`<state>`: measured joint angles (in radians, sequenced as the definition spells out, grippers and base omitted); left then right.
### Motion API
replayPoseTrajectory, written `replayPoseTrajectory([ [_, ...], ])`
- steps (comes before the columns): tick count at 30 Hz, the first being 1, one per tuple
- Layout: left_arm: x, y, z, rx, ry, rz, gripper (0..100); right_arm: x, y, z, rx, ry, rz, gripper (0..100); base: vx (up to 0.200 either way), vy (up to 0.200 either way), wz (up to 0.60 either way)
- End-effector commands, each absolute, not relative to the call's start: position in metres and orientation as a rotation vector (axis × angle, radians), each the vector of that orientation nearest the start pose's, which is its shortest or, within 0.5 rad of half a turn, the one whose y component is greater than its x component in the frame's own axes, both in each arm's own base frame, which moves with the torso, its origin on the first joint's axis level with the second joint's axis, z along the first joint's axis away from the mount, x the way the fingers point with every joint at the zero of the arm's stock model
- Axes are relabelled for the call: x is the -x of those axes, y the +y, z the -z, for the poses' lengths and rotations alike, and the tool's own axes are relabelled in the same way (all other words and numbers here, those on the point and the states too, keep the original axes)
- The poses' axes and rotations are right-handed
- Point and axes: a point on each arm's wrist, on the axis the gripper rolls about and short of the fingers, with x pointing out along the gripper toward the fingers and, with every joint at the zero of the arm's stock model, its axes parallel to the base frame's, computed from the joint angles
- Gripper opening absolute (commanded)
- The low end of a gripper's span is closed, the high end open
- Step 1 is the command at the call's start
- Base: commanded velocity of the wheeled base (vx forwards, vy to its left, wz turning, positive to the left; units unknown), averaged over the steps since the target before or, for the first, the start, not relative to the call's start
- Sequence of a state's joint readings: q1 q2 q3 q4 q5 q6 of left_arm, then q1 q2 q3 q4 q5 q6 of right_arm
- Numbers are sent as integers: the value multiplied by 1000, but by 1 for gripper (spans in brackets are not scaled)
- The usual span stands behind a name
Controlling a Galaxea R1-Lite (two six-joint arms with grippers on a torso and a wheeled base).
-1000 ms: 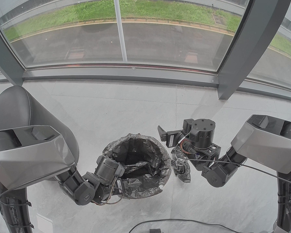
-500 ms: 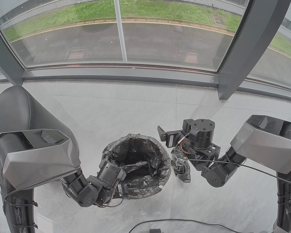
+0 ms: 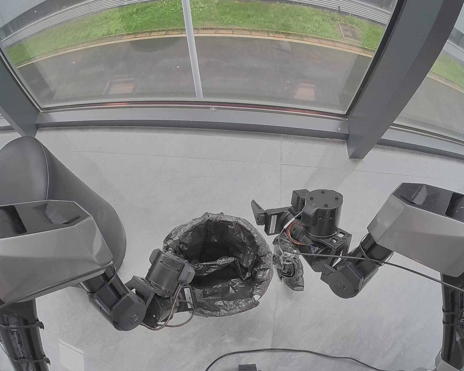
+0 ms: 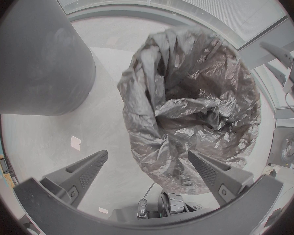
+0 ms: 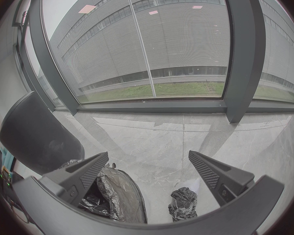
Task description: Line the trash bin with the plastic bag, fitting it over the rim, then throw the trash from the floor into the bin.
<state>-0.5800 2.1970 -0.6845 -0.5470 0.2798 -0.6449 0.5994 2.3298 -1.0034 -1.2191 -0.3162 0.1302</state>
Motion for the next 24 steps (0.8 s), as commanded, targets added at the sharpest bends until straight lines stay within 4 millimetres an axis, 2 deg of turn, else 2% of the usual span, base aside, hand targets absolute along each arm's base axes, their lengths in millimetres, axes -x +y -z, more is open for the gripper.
replayPoseTrajectory([
  [1,-260,-164,-25,239,845,20,100,-353,233,-54,-80,118,-276,100,0,0,0],
  [11,-238,-148,-58,303,802,81,100,-354,234,-47,-71,131,-276,100,0,0,0],
  [13,-231,-141,-73,341,762,104,100,-355,234,-40,-63,148,-274,100,0,0,0],
  [18,-209,-100,-116,453,535,125,100,-357,233,-34,-48,165,-271,100,0,0,0],
  [19,-209,-100,-118,456,527,128,100,-357,233,-34,-48,165,-269,100,0,0,0],
  [20,-203,-82,-135,472,437,153,100,-363,226,-29,-39,173,-249,100,0,0,0],
  [24,-193,-47,-163,523,322,202,100,-369,215,-21,15,179,-221,100,0,0,0],
])
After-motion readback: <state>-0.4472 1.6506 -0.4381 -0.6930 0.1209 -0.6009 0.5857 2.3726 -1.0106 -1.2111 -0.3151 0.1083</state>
